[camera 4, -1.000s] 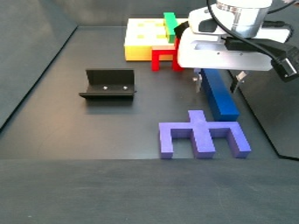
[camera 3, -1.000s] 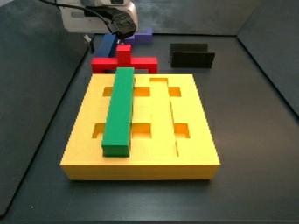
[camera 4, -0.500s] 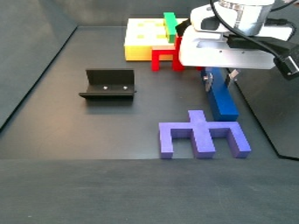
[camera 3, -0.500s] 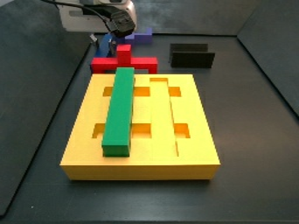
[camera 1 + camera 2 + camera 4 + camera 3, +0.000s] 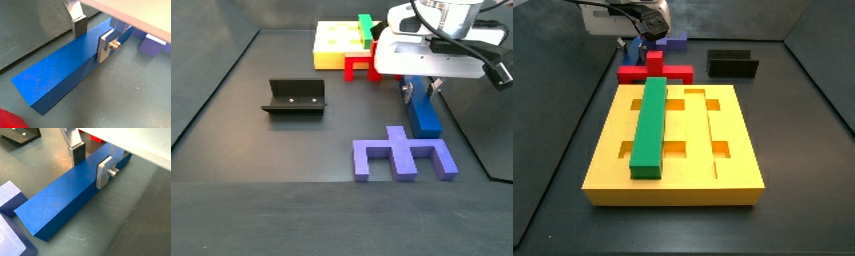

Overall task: Pick up the blue object. Move up. Move to above the board. Insert the blue object.
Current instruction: Pick up the blue object.

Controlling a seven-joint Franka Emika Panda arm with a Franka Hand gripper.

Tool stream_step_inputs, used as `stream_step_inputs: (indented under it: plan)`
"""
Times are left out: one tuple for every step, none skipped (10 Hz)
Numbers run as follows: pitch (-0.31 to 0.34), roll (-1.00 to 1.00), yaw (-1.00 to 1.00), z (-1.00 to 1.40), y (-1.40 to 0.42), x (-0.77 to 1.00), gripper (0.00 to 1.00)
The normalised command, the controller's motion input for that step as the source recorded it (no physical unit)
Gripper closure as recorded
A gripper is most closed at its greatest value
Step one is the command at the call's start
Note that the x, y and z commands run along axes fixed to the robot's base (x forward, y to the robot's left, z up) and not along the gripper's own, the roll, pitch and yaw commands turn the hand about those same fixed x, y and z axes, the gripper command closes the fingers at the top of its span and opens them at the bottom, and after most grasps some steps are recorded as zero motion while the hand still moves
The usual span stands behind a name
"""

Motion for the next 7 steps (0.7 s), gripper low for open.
stream_step_inputs:
  plan:
    - [0.000, 0.00, 0.00, 0.00, 0.00, 0.00, 1.00]
    - [0.000, 0.00, 0.00, 0.00, 0.00, 0.00, 1.00]
    - [0.000, 0.00, 0.00, 0.00, 0.00, 0.00, 1.00]
    - [0.000, 0.00, 0.00, 0.00, 0.00, 0.00, 1.00]
    - [0.000, 0.00, 0.00, 0.00, 0.00, 0.00, 1.00]
    - [0.000, 0.00, 0.00, 0.00, 0.00, 0.00, 1.00]
    - [0.000, 0.00, 0.00, 0.00, 0.00, 0.00, 1.00]
